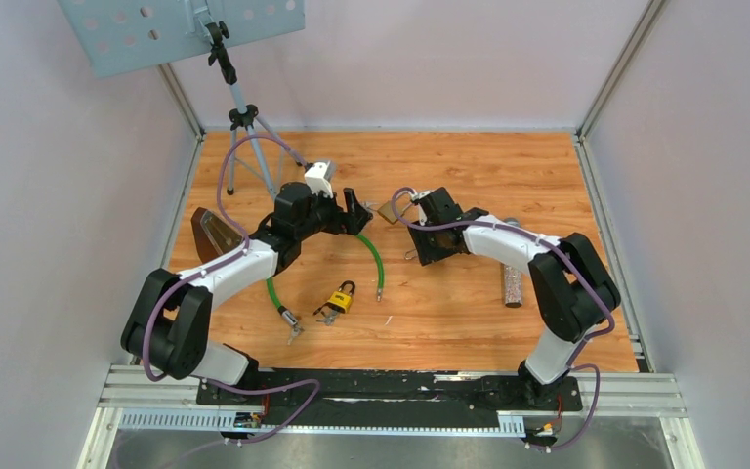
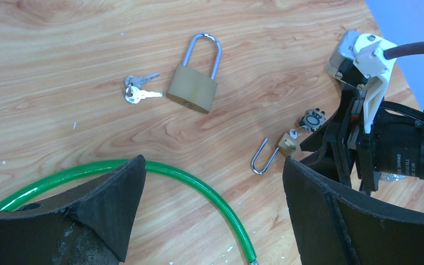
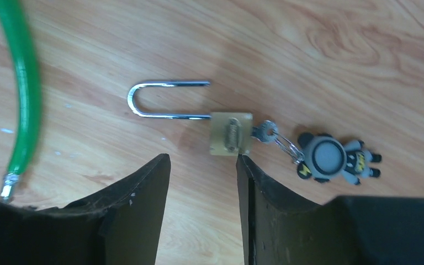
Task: Lock with the key
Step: Pick up the lock from the center of the board.
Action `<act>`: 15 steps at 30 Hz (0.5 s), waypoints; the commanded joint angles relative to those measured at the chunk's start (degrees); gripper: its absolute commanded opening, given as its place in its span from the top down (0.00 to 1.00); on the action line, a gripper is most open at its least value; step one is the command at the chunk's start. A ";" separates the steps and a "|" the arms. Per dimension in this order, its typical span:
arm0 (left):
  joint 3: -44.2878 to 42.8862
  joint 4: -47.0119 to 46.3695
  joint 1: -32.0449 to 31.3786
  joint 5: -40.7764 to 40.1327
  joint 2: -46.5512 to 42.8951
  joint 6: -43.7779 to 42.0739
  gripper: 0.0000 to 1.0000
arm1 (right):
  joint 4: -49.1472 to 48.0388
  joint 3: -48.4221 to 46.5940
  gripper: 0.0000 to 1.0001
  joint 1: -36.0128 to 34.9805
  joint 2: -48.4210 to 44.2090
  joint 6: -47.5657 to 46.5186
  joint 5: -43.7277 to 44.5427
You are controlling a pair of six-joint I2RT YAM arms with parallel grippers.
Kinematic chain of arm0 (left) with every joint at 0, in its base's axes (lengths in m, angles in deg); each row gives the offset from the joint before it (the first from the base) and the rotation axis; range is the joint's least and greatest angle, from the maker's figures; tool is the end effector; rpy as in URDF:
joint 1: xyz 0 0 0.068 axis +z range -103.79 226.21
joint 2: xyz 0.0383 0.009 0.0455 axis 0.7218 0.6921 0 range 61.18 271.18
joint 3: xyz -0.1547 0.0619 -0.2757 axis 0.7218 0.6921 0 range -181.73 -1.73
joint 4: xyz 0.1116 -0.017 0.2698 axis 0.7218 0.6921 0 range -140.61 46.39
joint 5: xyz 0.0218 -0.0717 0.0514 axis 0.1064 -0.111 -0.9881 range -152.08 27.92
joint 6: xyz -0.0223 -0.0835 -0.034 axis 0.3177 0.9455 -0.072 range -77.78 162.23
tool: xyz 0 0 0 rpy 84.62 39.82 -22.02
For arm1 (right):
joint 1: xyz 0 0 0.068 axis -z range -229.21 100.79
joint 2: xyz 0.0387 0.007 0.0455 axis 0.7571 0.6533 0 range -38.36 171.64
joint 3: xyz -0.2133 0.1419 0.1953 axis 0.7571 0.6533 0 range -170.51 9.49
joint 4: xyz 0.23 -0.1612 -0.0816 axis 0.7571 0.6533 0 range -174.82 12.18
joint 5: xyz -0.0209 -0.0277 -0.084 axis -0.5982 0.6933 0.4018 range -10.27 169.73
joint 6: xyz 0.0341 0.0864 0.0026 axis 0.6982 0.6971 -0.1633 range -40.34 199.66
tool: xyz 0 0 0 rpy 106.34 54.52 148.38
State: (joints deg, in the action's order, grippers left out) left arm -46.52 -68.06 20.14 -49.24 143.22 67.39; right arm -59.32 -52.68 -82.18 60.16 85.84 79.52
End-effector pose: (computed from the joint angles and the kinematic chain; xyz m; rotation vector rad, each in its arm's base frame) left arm 0.3334 -0.1839 0.2522 0.1728 1.9860 -0.8055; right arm 0.3356 0.2180 0.1694 -0.6199 2.5977 0.2289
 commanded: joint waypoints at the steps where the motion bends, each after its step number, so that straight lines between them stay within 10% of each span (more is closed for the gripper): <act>1: 0.49 0.01 0.14 -1.50 -1.82 -1.20 0.01 | 0.64 0.17 0.52 0.29 0.07 3.15 7.69; 15: 0.67 0.44 0.14 -2.14 -2.59 -1.49 0.01 | -1.58 -2.62 0.56 0.71 6.21 2.76 7.17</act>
State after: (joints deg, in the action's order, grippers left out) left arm -46.24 -66.58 20.14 -50.29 143.17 67.39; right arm -58.93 -53.89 -81.94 64.66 87.65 86.30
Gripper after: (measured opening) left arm 0.989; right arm 0.459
